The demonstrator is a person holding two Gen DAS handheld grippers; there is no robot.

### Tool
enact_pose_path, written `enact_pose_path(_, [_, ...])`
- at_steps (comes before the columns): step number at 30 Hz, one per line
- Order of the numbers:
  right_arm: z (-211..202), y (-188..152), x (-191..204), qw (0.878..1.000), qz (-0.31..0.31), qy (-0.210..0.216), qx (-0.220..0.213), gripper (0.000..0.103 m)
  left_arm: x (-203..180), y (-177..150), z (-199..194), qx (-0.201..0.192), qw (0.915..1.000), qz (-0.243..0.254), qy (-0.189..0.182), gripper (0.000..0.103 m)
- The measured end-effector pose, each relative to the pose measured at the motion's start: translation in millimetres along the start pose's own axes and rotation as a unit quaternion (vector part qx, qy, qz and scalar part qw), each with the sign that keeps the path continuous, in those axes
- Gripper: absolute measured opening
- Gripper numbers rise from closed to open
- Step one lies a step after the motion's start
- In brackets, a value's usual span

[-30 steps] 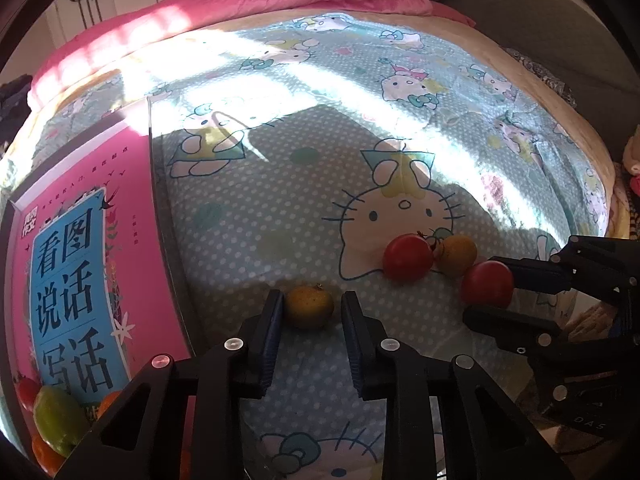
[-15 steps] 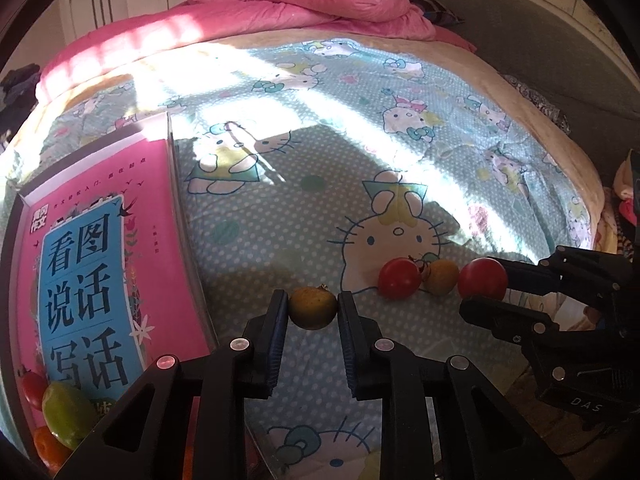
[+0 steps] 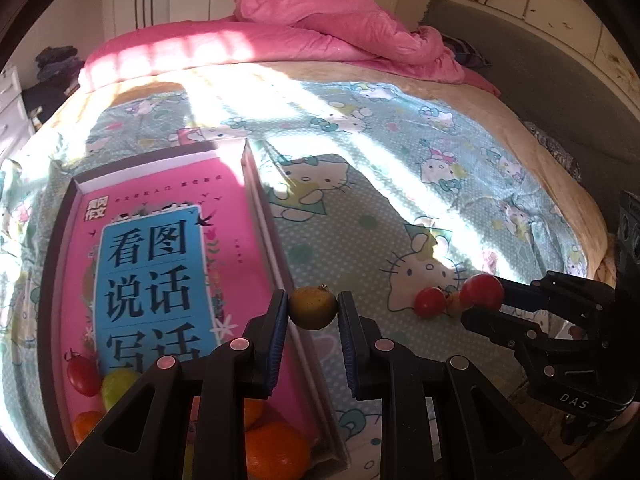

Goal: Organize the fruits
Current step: 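Lift the small fruit and cherry tomato and carry them over the tray, then lower the held fruit and tomato into the tray beside the apples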

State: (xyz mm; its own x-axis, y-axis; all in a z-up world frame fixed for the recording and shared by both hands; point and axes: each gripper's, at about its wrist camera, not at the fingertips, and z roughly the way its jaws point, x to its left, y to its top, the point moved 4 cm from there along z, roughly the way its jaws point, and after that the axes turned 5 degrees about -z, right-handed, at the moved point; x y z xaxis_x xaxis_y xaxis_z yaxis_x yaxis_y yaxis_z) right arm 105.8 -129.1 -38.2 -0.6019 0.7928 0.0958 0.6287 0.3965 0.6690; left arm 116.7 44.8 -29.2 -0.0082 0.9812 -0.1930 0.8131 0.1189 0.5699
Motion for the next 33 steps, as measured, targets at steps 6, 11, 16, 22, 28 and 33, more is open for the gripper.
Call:
enact_pose_path(6, [6, 12, 21, 1.000, -0.018, 0.015, -0.006, 0.032, 34, 2, -15, -0.013, 0.9991, -0.037, 0.017, 0.026])
enact_pose_path(11, [11, 23, 40, 0.999, -0.032, 0.032, -0.012, 0.032, 61, -1, -24, -0.016, 0.9973, -0.063, 0.034, 0.026])
enact_pose_path(16, [19, 33, 64, 0.997, -0.048, 0.050, -0.014, 0.032, 83, -4, -35, -0.025, 0.9954, -0.079, 0.049, 0.026])
enact_pose_path(22, [30, 38, 92, 0.995, -0.071, 0.065, -0.010, 0.032, 107, -5, -45, -0.033, 0.9922, -0.100, 0.067, 0.026])
enact_pose_path(28, [35, 35, 108, 0.994, -0.089, 0.066, -0.005, 0.032, 126, -5, -46, -0.035, 0.9888, -0.124, 0.076, 0.026])
enact_pose_path(33, [38, 35, 111, 0.994, -0.085, 0.062, -0.004, 0.032, 134, -8, -39, -0.030, 0.9879, -0.127, 0.085, 0.026])
